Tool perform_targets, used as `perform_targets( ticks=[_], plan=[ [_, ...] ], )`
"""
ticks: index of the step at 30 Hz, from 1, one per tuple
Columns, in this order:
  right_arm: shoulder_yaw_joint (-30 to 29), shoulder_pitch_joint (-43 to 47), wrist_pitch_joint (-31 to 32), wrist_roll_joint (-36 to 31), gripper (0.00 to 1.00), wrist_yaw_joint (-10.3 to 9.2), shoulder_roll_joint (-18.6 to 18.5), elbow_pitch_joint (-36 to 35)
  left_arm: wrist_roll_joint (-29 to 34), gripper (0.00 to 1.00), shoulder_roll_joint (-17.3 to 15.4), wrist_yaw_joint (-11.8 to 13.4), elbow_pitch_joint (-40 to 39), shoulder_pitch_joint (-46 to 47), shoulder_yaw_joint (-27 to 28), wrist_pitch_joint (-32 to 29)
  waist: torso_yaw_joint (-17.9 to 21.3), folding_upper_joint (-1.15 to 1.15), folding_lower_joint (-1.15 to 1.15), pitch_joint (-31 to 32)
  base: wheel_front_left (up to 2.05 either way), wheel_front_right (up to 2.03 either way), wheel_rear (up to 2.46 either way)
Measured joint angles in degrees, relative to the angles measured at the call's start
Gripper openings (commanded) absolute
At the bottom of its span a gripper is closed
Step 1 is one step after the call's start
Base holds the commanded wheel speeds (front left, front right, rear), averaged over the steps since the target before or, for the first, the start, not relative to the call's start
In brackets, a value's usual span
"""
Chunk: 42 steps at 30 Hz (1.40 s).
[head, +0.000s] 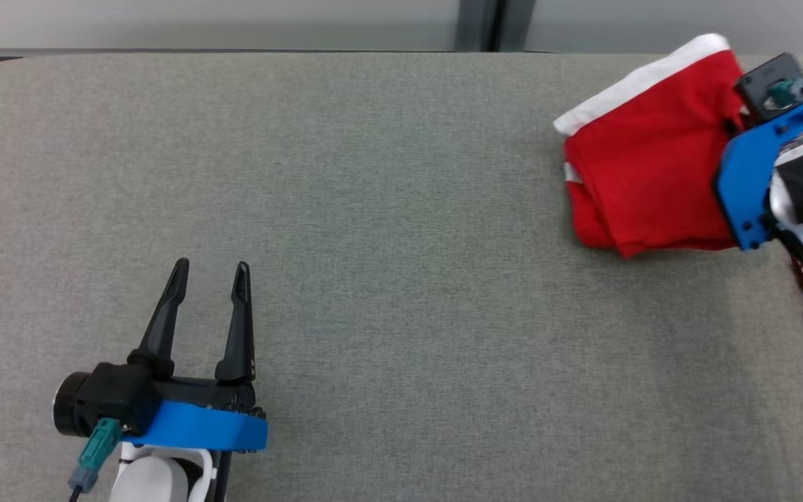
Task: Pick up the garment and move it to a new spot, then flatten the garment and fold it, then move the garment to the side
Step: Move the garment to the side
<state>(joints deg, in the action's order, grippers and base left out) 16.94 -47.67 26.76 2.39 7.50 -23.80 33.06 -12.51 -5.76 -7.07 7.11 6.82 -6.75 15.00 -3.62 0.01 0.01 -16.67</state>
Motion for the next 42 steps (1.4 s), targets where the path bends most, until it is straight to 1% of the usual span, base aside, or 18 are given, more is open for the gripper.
perform_targets(
  ticks=[5,8,11,13,18,22,28,29,30,36,39,42],
  plan=[
    [3.4,-0.3,3.4,5.9,0.00,0.00,-9.5,-4.4,0.4,1.00,0.1,0.0,-0.7,1.0,-0.5,0.0,2.4,0.00,-0.01,-1.2,0.00,0.00,0.00],
    [5.0,-0.2,3.0,7.4,0.00,0.00,-15.3,-6.8,0.7,1.00,-0.3,0.0,-1.0,1.9,-0.9,0.0,3.4,0.00,0.00,-2.6,0.00,0.00,0.00],
    [5.8,0.1,1.4,7.2,0.00,0.00,-19.6,-7.2,1.1,1.00,-0.9,0.0,-1.3,2.6,-1.3,0.0,4.3,0.00,-0.01,-4.6,0.00,0.00,0.00],
    [4.5,0.1,0.3,7.1,0.00,0.00,-21.1,-6.3,1.5,1.00,-1.3,0.0,-1.8,3.8,-1.5,0.0,4.8,0.00,0.00,-6.2,0.00,0.00,0.00],
    [-1.0,0.0,-1.3,4.6,0.00,0.01,-21.7,-4.1,1.9,1.00,-2.6,-0.1,-3.1,5.9,-2.0,0.0,5.5,0.01,0.01,-9.8,0.00,0.00,0.00],
    [-6.5,1.0,-2.7,1.8,0.00,0.01,-21.2,-1.2,2.0,1.00,-3.0,-0.1,-3.3,7.6,-3.1,0.0,5.1,0.00,0.00,-11.6,0.00,0.00,0.00],
    [-15.2,3.9,-3.7,-3.2,0.00,0.01,-16.8,2.7,2.2,1.00,-3.9,-0.1,-3.5,8.5,-3.6,0.0,4.8,0.01,0.00,-12.7,0.00,0.00,0.00],
    [-16.7,4.3,-4.3,-4.0,0.25,0.01,-15.9,2.9,2.2,1.00,-4.1,-0.1,-3.5,8.5,-3.7,0.0,4.9,0.01,0.00,-12.7,0.00,0.00,0.00],
    [-17.7,4.5,-4.3,-5.0,1.00,0.01,-15.1,3.0,2.2,1.00,-4.2,-0.1,-3.4,8.5,-3.7,0.0,4.9,0.01,0.00,-12.5,0.00,0.00,0.00],
    [-23.7,5.5,-10.8,-10.1,1.00,0.01,-10.4,0.5,1.9,1.00,-4.5,-0.1,-2.1,8.4,-4.0,0.0,4.9,0.00,-0.01,-10.0,0.00,0.00,0.00],
    [-26.6,6.5,-13.9,-10.6,1.00,0.00,-6.5,-1.6,1.3,1.00,-4.1,-0.1,-1.2,8.0,-4.4,0.0,4.7,0.00,-0.01,-7.7,0.00,0.00,0.00],
    [-28.1,9.8,-17.0,-9.8,1.00,0.00,-2.1,-4.5,0.5,1.00,-3.2,-0.1,0.3,6.6,-4.6,0.0,4.5,-0.01,-0.02,-4.7,0.00,0.00,0.00]
  ],
)
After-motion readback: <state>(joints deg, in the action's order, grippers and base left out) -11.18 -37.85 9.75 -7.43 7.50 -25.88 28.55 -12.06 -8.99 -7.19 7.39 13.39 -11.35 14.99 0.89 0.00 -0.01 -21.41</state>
